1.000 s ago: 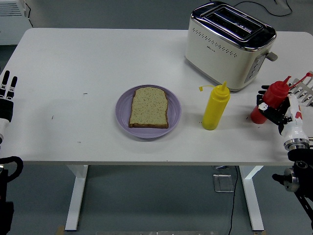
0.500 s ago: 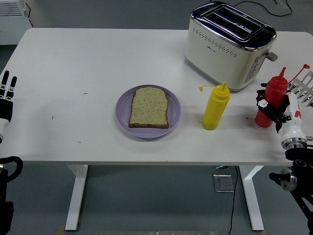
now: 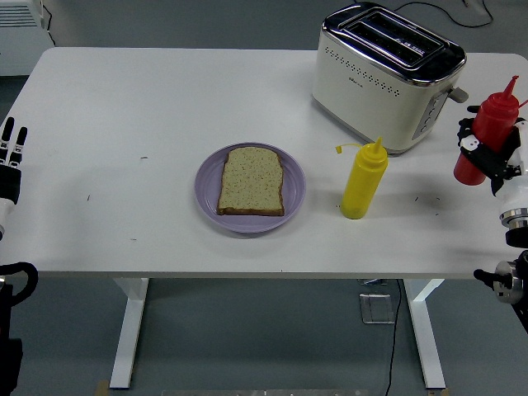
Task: Pick up the cup,pour liquid into bread,place the cup on the desk
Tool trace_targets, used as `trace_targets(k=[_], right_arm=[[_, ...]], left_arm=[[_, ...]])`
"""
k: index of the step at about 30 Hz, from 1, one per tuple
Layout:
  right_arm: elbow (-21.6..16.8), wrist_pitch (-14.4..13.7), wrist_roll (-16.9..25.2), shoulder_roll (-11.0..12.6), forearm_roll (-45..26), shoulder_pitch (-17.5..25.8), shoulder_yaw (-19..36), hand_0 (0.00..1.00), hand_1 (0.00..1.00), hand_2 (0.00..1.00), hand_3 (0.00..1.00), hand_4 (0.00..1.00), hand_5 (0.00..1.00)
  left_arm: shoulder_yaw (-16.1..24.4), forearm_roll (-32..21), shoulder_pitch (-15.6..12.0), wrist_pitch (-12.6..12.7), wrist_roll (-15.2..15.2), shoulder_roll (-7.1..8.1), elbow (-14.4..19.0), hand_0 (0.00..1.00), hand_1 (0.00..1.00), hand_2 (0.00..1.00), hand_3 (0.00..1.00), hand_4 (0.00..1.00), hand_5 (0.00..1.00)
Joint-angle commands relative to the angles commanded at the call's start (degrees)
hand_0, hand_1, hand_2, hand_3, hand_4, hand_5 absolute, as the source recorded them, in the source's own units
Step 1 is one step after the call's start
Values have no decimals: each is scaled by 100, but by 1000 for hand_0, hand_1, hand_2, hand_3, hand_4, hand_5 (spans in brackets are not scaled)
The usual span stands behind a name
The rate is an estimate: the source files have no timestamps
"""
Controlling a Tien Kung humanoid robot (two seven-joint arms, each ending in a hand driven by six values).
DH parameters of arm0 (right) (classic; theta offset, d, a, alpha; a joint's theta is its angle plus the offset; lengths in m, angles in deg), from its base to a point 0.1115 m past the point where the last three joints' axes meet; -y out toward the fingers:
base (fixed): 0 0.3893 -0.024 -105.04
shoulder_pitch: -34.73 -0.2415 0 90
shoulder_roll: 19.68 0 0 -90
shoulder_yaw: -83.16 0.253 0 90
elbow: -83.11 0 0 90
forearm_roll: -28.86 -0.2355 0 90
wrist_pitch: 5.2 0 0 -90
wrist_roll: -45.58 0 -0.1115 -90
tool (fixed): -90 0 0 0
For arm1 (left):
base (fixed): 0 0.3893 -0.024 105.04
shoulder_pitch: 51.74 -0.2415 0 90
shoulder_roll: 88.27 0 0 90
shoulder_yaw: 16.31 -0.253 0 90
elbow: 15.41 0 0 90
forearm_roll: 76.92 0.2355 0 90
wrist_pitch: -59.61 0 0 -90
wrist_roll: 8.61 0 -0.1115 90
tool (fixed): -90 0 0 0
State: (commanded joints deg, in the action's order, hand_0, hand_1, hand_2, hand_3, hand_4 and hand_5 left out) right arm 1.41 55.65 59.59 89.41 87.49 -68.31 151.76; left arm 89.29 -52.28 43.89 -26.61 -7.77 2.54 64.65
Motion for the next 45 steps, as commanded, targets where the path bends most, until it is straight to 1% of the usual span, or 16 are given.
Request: trace_targets(k=[2,4,5,7,11,14,15,21,22,26,27,31,34,36,42,45], right_arm=[[-19,-8,-83,11,245,-5,18,224,243,337,448,495,2],[-98,13,-318,91,684,-39,70,224,243,337,448,495,2],[-172,101,-540,177,945,-100,76,224,243,337,448,495,2],[-198,133,-714,207,1429,-121,78,213,236,336,448,484,2],[-368,481,-1154,390,2397,-325,72,213,236,336,448,484,2],[-420,590,-1304,485,3078,-502,11,212,236,336,448,469,2],[-420,644,-1413,545,3321,-664,-82,212,236,336,448,469,2],[-393,843,-1744,713,4405,-1388,-534,208,235,336,446,463,2],[-373,928,-1771,728,4529,-1522,-622,208,235,336,446,463,2],[-320,1067,-1842,751,4800,-1829,-794,204,236,338,446,452,2],[-269,1166,-1895,761,4934,-2014,-934,204,236,338,446,452,2],[-153,1335,-2002,749,5231,-2434,-1234,197,234,337,444,438,8],[-22,1471,-2092,700,5519,-2743,-1484,197,234,337,444,438,8],[4,1496,-2106,690,5580,-2809,-1536,197,234,337,444,438,8],[263,1805,-2245,570,6268,-3351,-1989,198,234,337,443,430,3],[331,1879,-2266,511,6404,-3515,-2158,186,230,334,441,413,19]], left_arm=[[-1,0,0,0,0,-1,-1,785,737,736,694,509,998],[2,0,-7,0,2,-4,-2,785,737,736,694,509,998],[11,2,-14,-1,5,-2,2,785,737,736,694,509,998],[15,2,-16,-1,6,-1,3,785,737,737,694,508,998],[5,-3,-24,1,12,-5,4,785,737,737,694,508,998],[8,-4,-31,3,15,-7,3,784,737,735,694,509,998],[14,-3,-36,2,16,-5,4,784,737,735,694,509,998],[8,-3,-41,0,15,-4,4,785,737,737,694,509,998],[10,-5,-44,0,16,-4,3,785,737,737,694,509,998],[21,-5,-49,0,17,0,4,784,737,737,694,508,998],[37,-5,-48,1,18,1,6,784,737,737,694,508,998],[52,-7,-46,2,19,-1,4,785,736,737,694,508,998],[59,-9,-37,-1,19,0,4,785,736,737,694,508,998],[62,-9,-36,-1,19,-1,3,785,736,737,694,508,998],[81,-11,-36,-2,20,-1,3,785,736,737,694,509,998],[80,-11,-39,-4,20,-1,3,785,736,736,694,510,998]])
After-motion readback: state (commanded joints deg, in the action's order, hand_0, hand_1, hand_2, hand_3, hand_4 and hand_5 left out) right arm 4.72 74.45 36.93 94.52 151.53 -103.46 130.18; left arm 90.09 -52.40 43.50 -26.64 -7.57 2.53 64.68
